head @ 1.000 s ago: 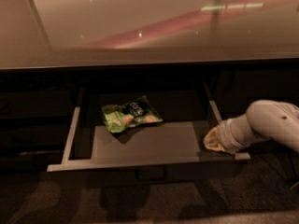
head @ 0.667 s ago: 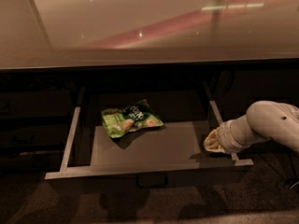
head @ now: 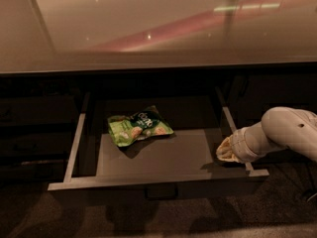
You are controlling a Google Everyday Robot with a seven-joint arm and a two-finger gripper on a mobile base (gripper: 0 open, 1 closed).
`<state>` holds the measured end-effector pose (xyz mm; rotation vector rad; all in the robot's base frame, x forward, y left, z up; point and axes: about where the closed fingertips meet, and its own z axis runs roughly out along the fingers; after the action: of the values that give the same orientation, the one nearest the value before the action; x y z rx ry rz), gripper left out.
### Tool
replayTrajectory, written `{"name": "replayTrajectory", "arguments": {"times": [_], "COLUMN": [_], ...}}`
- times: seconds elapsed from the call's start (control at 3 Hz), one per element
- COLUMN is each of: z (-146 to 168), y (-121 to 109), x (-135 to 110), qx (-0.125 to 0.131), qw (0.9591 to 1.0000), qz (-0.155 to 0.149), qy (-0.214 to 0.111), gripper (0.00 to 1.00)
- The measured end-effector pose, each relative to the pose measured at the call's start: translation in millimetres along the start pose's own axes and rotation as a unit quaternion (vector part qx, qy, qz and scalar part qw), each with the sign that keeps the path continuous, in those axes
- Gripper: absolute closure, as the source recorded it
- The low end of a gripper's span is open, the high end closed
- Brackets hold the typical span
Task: Open top drawer
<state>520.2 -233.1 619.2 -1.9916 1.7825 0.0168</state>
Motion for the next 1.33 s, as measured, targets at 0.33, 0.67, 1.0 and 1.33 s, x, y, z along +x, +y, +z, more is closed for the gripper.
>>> {"name": "replayTrajectory", "arguments": {"times": [0.33, 0.67, 1.0, 1.33], "z": [0.0, 0.1, 0.1, 0.1], "y": [0.0, 0.0, 0.0, 0.1], "x": [0.0, 0.0, 0.0, 0.0], "qx": [0.0, 0.0, 0.0, 0.0], "qw": [1.0, 1.0, 1.0, 1.0], "qz": [0.0, 0.0, 0.0, 0.0], "qy": [0.0, 0.0, 0.0, 0.0], "gripper": [0.34, 0.11, 0.15, 0.38]}}
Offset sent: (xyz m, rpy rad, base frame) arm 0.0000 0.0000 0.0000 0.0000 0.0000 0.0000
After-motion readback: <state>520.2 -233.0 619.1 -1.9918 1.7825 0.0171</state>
